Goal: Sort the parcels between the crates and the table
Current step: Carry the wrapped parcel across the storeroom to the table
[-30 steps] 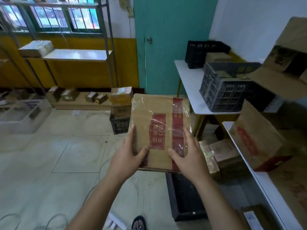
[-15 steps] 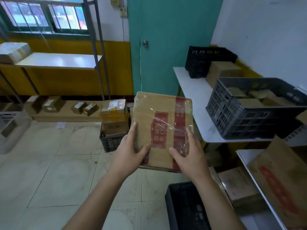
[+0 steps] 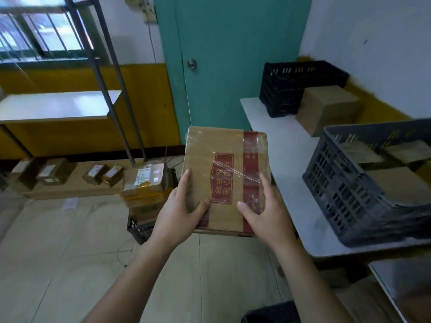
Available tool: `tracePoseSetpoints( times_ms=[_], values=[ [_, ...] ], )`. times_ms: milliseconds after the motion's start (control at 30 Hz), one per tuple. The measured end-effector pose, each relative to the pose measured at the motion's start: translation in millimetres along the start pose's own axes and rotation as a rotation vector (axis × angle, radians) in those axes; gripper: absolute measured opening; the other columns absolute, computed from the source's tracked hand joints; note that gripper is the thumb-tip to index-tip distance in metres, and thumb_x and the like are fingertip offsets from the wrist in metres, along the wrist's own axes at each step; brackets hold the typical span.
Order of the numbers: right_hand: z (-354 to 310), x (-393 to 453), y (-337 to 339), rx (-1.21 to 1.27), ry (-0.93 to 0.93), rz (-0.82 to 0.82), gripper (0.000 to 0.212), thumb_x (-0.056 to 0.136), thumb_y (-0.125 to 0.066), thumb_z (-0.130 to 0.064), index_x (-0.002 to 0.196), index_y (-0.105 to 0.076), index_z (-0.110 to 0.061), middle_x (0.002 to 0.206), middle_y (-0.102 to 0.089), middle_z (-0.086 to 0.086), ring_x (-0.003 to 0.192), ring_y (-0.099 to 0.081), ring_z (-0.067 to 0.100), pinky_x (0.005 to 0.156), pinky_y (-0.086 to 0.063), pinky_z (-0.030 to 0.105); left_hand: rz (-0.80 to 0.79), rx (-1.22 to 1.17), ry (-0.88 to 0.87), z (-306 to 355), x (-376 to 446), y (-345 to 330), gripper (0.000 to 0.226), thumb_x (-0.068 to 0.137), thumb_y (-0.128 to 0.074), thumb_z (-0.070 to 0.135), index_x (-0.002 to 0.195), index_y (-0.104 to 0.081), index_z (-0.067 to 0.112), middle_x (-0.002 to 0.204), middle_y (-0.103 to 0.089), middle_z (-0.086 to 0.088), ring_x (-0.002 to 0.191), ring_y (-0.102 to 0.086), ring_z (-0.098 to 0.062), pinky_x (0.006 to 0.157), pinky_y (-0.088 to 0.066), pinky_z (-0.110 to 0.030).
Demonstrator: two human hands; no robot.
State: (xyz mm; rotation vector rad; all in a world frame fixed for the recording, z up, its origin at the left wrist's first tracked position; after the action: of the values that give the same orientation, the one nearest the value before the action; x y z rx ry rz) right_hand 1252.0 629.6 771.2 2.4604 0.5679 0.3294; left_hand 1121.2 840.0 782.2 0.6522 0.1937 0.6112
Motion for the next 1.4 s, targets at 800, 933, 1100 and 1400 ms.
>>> tracePoseSetpoints(
  times_ms=[800, 933, 1100, 1400],
  values=[
    [22.8, 358.3, -43.2, 0.005, -0.169, 0.301, 0.091, 0.093, -0.082, -0.044, 0.164, -0.026, -0.050, 0.141, -0.050, -0.016, 0.114, -0.045, -0.032, 0.083, -0.040, 0.006, -0.285, -0.005, -0.230, 17.3, 443.6, -50.1, 0.099, 0.095, -0.069, 0.059, 0.164, 0.001, 0.055, 0.159, -0.046, 0.004, 0.127, -0.056, -0.009, 0.100, -0.055, -0.034],
    [48.6, 384.3, -25.9, 0.027, -0.236, 0.413, 0.090, 0.095, -0.083, -0.040, 0.163, -0.026, -0.054, 0.138, -0.051, -0.019, 0.115, -0.045, -0.033, 0.083, -0.041, -0.001, -0.438, -0.042, -0.285, 39.6, 495.7, -97.5, 0.098, 0.097, -0.069, 0.053, 0.163, 0.002, 0.057, 0.159, -0.047, 0.004, 0.122, -0.065, -0.012, 0.099, -0.055, -0.032],
    [100.3, 420.7, -8.0, 0.048, -0.321, 0.519, 0.092, 0.094, -0.079, -0.048, 0.167, -0.022, -0.055, 0.140, -0.058, -0.014, 0.122, -0.058, -0.009, 0.098, -0.055, 0.025, -0.573, -0.051, -0.362, 68.1, 560.3, -166.1, 0.097, 0.096, -0.071, 0.053, 0.161, 0.000, 0.062, 0.150, -0.056, 0.009, 0.122, -0.066, -0.014, 0.102, -0.054, -0.035],
    [179.5, 478.1, 23.2, -0.042, -0.501, 0.645, 0.092, 0.096, -0.070, -0.059, 0.167, -0.012, -0.054, 0.142, -0.053, -0.007, 0.122, -0.060, 0.014, 0.096, -0.059, 0.043, -0.862, -0.056, -0.486, 119.4, 655.8, -285.0, 0.092, 0.101, -0.072, 0.037, 0.167, -0.010, 0.043, 0.129, -0.052, 0.040, 0.108, -0.054, 0.029, 0.086, -0.041, 0.003]
  ],
)
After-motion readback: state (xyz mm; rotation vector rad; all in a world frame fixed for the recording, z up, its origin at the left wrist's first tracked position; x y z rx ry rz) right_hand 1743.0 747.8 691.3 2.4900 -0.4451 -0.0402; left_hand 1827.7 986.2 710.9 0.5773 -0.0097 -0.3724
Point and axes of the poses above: each hand's wrist, its own x-axis towards the middle knuckle, its own y-axis out of the back of the hand, z = x × y, the point moved 6 cm from there along x, towards the middle knuckle
